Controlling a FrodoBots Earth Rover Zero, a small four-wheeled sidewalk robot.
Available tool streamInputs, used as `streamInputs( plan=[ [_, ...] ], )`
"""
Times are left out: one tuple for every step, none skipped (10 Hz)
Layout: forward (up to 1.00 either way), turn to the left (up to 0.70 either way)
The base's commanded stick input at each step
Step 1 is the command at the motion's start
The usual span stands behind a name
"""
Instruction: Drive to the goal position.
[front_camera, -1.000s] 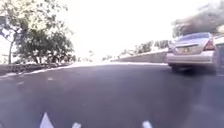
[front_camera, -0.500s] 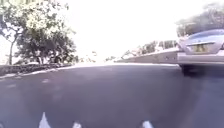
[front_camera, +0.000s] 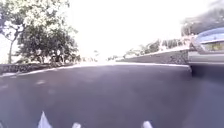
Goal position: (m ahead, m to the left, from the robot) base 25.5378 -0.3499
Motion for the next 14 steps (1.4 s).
streamInputs(
  plan=[
    [0.98,-0.35],
    [0.97,-0.29],
    [0.97,-0.23],
    [0.97,-0.17],
    [0.97,-0.11],
    [0.97,-0.05],
    [0.97,0.00],
    [0.97,0.00],
    [0.97,0.00],
    [0.97,0.00],
    [0.97,0.00],
    [0.97,0.00],
    [0.97,0.00],
    [0.97,0.00]
  ],
)
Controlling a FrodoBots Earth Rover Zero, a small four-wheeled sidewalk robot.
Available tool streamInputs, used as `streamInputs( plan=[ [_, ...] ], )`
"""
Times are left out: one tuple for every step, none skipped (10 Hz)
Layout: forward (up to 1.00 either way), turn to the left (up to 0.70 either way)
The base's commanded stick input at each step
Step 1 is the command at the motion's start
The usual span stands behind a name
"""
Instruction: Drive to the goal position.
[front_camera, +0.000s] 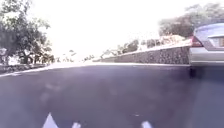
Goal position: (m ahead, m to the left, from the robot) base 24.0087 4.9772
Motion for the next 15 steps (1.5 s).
streamInputs(
  plan=[
    [0.97,0.00],
    [0.97,0.00],
    [0.97,0.00],
    [0.97,0.00],
    [0.97,0.00],
    [0.97,0.00],
    [0.97,0.00],
    [0.97,0.00],
    [0.97,0.00],
    [0.98,0.00],
    [0.97,0.00],
    [0.97,0.00],
    [0.97,0.00],
    [0.97,0.00],
    [0.97,0.00]
  ],
)
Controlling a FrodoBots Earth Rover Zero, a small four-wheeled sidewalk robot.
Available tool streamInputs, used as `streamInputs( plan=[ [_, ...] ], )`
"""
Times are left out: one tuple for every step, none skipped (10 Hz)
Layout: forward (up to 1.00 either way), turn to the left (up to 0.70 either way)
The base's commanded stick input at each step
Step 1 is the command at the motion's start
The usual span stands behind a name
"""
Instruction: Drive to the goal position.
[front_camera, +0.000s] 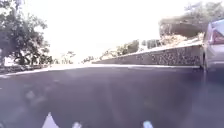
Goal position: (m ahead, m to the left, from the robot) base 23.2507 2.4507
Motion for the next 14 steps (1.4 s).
streamInputs(
  plan=[
    [0.97,0.00],
    [0.97,0.00],
    [0.97,0.00],
    [0.97,0.00],
    [0.97,0.00],
    [0.97,0.00],
    [0.97,0.00],
    [0.98,0.00],
    [0.98,0.00],
    [0.97,0.00],
    [0.97,0.00],
    [0.97,0.00],
    [0.97,0.00],
    [0.97,0.00]
  ],
)
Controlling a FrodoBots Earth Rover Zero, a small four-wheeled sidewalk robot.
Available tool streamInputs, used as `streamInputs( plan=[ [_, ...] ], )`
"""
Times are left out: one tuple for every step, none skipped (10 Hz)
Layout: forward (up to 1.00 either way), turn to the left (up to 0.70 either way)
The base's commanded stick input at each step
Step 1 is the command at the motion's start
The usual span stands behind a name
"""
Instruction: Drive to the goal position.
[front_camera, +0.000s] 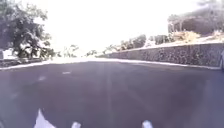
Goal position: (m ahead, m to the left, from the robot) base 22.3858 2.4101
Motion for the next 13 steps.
streamInputs(
  plan=[
    [0.97,0.00],
    [0.97,0.00],
    [0.97,0.00],
    [0.98,0.00],
    [0.98,0.00],
    [0.98,0.00],
    [0.98,0.00],
    [0.98,0.00],
    [0.98,0.00],
    [0.97,0.00],
    [0.97,0.00],
    [0.97,0.00],
    [0.97,0.00]
  ],
)
